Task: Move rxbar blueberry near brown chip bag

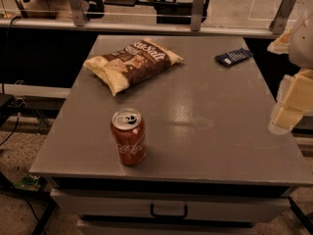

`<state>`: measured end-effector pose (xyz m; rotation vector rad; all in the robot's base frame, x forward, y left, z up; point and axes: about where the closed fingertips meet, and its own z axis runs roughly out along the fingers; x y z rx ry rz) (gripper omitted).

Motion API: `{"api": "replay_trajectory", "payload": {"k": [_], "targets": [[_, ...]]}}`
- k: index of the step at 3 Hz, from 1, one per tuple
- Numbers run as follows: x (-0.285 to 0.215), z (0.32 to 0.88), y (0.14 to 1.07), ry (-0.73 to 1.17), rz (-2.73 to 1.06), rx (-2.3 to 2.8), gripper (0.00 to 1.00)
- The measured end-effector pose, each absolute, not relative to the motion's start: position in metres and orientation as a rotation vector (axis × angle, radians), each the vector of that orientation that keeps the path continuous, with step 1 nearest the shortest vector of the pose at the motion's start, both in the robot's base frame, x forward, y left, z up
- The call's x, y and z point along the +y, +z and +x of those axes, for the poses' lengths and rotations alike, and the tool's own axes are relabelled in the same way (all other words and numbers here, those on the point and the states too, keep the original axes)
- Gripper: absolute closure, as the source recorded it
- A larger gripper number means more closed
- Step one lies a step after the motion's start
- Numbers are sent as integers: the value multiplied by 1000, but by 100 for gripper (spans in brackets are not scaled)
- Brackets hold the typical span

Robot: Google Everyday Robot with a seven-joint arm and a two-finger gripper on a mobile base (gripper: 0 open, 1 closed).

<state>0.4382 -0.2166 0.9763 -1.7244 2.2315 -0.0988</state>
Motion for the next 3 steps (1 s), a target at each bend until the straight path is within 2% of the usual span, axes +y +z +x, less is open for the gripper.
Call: {"api": "replay_trajectory", "payload": {"k": [2, 3], "targets": [[-217, 460, 978, -100, -1730, 2200, 0], [-217, 499, 976, -87, -1735, 2148, 0]]}}
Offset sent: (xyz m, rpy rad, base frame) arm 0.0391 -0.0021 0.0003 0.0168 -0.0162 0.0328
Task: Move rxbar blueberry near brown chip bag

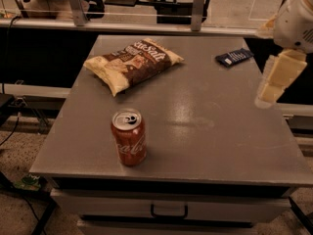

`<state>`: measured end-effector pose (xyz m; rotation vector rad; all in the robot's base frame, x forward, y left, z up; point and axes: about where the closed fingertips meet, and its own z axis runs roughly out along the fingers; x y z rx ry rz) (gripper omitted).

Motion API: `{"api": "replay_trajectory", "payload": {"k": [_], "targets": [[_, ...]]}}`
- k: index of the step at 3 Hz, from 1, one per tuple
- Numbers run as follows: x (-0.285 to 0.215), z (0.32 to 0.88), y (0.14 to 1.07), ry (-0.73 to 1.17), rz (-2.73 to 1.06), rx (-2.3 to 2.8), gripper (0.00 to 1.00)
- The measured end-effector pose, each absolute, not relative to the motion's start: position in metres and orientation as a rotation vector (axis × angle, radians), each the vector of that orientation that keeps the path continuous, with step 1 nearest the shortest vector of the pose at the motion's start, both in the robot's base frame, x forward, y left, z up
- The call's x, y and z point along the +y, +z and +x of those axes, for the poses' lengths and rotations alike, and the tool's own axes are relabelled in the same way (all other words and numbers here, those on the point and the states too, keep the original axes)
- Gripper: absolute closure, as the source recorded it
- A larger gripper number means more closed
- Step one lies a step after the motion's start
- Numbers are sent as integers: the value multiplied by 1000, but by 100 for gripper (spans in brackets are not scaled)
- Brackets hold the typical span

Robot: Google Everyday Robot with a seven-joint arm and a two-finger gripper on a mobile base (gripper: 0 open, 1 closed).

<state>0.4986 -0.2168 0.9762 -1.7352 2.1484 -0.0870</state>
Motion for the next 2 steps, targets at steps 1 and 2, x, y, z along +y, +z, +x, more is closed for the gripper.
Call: {"api": "replay_trajectory", "payload": {"k": [1, 2], "targets": [[-220, 560, 964, -38, -1777, 2085, 0], [-226, 602, 955, -9, -1805, 2049, 0]]}}
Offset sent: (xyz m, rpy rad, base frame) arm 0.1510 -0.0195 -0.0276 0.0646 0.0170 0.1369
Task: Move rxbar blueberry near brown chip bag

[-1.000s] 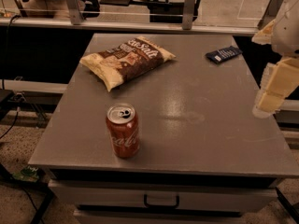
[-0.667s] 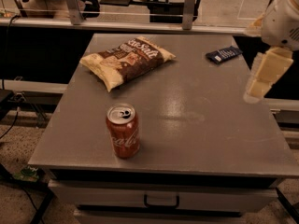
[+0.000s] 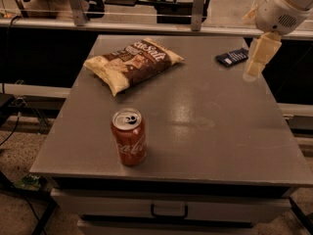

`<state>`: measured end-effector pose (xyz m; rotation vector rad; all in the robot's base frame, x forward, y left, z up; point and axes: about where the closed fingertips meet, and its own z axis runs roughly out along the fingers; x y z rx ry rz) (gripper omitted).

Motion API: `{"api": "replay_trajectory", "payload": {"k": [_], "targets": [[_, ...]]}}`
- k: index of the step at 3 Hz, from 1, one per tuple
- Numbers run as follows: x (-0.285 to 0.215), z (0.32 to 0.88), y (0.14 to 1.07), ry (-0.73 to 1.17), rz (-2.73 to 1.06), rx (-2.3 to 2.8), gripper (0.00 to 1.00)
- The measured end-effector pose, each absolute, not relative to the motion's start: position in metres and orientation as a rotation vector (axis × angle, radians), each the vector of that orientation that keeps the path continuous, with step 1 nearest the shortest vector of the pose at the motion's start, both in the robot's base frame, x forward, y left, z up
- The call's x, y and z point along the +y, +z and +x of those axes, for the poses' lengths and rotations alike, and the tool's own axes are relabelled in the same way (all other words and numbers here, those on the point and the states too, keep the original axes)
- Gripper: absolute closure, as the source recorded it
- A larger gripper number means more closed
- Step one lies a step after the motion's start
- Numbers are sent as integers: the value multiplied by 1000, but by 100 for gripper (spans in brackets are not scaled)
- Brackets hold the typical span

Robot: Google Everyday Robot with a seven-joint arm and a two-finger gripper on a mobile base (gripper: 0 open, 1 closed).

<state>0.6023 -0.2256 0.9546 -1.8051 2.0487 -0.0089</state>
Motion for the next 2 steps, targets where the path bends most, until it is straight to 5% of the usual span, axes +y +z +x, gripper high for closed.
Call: {"api": "replay_trajectory", "payload": {"k": [2], "targets": [[-254, 682, 926, -104, -1902, 2032, 0]]}}
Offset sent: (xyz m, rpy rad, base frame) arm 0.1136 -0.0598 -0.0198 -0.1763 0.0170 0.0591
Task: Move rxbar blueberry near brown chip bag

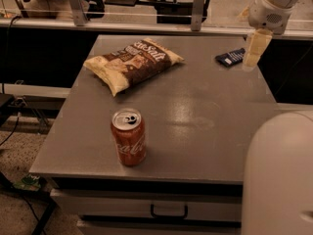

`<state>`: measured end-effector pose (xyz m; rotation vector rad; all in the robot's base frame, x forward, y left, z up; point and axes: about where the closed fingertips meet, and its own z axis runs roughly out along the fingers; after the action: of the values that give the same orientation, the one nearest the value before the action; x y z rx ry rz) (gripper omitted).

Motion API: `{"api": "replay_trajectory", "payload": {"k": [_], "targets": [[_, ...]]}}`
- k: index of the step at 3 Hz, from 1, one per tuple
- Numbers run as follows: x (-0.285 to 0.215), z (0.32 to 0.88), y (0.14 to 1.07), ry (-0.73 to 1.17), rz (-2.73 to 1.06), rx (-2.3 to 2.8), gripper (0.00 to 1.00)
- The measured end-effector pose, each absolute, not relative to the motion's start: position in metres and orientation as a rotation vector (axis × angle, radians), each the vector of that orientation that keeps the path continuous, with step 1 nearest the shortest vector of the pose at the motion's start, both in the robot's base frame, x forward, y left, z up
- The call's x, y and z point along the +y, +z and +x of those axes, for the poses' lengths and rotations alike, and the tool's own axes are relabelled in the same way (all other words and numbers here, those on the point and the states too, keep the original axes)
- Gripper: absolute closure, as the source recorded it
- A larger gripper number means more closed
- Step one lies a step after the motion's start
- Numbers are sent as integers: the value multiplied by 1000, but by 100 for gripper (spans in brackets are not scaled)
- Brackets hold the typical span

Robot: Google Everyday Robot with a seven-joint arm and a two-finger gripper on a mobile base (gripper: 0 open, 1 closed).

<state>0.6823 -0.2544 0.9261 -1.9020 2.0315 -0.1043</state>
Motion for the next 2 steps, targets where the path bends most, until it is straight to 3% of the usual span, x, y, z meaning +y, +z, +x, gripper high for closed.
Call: {"api": "replay_trajectory", "payload": {"k": [2], "targets": [[-279, 716, 929, -334, -1995, 1985, 0]]}}
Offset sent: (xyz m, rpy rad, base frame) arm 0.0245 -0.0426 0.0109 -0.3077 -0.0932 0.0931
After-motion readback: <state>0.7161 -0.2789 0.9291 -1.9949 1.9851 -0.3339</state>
